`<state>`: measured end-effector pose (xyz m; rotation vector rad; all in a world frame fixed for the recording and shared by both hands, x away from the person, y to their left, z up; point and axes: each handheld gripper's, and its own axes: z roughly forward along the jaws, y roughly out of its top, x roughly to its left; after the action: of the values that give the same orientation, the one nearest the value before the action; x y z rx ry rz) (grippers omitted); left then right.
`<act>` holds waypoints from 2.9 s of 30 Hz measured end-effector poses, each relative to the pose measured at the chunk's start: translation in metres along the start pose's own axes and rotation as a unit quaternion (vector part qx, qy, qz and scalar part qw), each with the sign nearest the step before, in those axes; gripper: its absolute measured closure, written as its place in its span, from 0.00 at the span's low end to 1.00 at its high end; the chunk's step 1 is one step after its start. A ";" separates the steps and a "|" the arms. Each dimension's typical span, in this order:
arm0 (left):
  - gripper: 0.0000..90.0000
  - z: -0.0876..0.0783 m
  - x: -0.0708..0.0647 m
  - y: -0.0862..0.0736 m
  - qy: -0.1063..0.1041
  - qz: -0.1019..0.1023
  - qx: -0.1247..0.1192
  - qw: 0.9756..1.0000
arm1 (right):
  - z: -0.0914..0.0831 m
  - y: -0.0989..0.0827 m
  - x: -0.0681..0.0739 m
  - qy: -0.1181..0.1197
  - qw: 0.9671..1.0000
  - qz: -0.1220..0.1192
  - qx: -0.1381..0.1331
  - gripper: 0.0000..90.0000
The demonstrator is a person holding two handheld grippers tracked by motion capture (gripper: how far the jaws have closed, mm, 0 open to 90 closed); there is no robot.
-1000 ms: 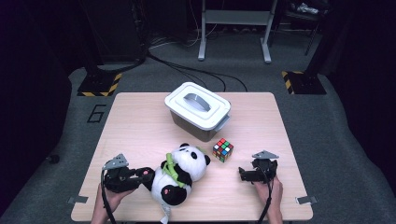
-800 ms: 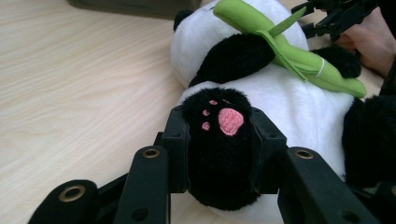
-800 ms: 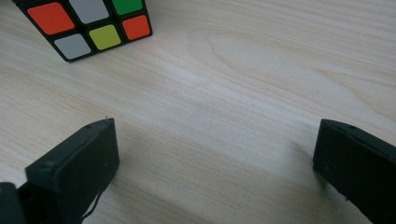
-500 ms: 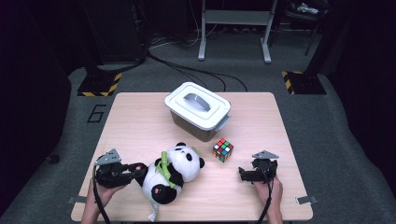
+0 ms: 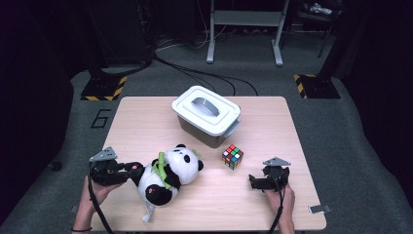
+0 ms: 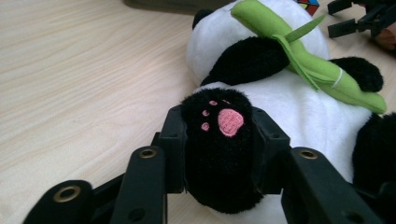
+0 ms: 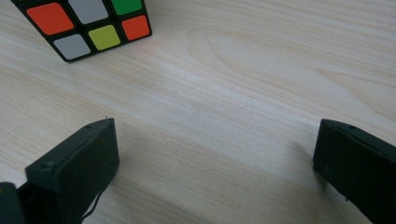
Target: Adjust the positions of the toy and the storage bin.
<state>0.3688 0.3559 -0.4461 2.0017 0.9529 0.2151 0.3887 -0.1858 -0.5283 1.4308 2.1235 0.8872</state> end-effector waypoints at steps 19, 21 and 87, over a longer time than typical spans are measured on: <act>0.17 -0.016 -0.035 -0.004 0.086 -0.084 -0.049 0.992 | 0.000 0.000 0.000 0.000 1.000 0.000 0.000 0.00; 0.17 -0.011 -0.031 -0.006 0.082 -0.099 -0.047 0.991 | 0.000 0.000 0.000 0.000 1.000 -0.001 0.000 0.00; 0.52 0.061 -0.027 0.071 0.135 -0.059 0.091 0.985 | -0.001 -0.001 0.000 -0.003 1.000 0.000 -0.002 0.00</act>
<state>0.4176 0.2753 -0.4217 2.1093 1.2996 0.3514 0.3878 -0.1857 -0.5284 1.4288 2.1160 0.8869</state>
